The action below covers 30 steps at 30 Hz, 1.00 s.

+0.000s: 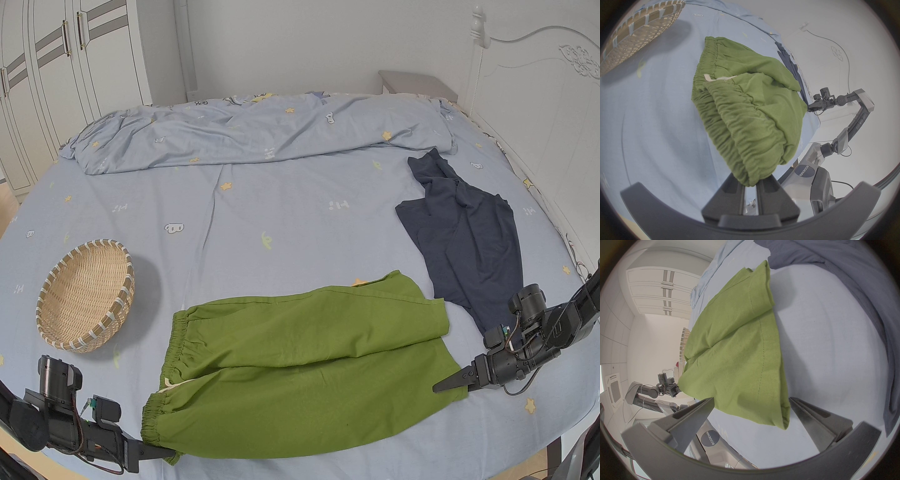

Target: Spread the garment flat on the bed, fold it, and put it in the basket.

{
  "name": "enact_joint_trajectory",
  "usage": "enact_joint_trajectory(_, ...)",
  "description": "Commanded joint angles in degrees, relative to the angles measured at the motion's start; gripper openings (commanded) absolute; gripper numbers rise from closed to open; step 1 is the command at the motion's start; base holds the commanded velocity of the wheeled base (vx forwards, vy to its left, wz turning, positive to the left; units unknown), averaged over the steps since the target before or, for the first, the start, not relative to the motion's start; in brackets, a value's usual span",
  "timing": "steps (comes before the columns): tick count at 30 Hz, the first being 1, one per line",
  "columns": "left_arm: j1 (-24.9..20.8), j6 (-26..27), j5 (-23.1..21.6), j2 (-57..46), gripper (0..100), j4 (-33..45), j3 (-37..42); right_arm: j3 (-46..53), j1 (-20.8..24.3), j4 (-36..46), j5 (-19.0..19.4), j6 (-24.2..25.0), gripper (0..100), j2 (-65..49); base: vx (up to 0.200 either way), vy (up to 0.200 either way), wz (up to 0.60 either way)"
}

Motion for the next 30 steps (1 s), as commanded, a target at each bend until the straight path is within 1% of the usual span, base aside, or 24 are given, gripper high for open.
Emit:
enact_joint_trajectory(1, 0.1, 0.0, 0.0, 0.1, 0, -0.1, -0.1, 0.0, 0.1, -0.2, 0.1, 0.1, 100, 1.1, 0.0, 0.0, 0.0)
enact_joint_trajectory(5, 0.2, 0.0, 0.0, 0.2, 0, -0.2, -0.1, 0.1, -0.1, -0.6, 2.5, 0.1, 100, 1.2, 0.0, 0.0, 0.0)
enact_joint_trajectory(7, 0.5, 0.1, 0.0, 0.3, 0, -0.2, -0.1, 0.1, -0.2, -0.6, 2.6, 0.1, 100, 1.3, 0.0, 0.0, 0.0)
enact_joint_trajectory(8, 0.7, 0.1, 0.0, 0.4, 0, -0.2, -0.2, 0.1, -0.3, -0.6, 2.6, 0.1, 0, 1.3, 0.0, 0.0, 0.0)
enact_joint_trajectory(20, 2.8, 0.4, 0.0, 1.5, 0, -0.5, -0.9, 0.9, -0.8, -0.6, 2.4, -0.6, 0, 2.1, 0.0, 0.0, 0.0)
enact_joint_trajectory(24, 4.2, 1.5, -0.1, 1.7, 0, -0.5, -1.3, 1.7, -2.3, -0.3, 2.4, -2.3, 0, 1.9, 0.0, 0.0, 0.0)
enact_joint_trajectory(26, 4.7, 2.0, -0.1, 2.1, 0, -0.4, -1.3, 2.5, -2.6, -0.3, 2.1, -2.5, 0, 1.7, 0.0, 0.0, 0.0)
enact_joint_trajectory(28, 5.6, 2.1, -0.1, 2.6, 0, -0.3, -1.2, 3.5, -2.6, -0.3, 0.9, -2.4, 0, 1.0, 0.0, 0.0, 0.0)
enact_joint_trajectory(29, 6.0, 2.2, -0.1, 2.9, 0, -0.1, -1.2, 4.2, -2.5, -0.2, -0.7, -2.3, 0, -0.8, 0.0, 0.0, 0.0)
enact_joint_trajectory(30, 6.0, 2.2, -0.1, 2.9, 0, -0.1, -1.2, 4.2, -2.5, -0.2, -0.7, -2.3, 0, -0.8, 0.0, 0.0, 0.0)
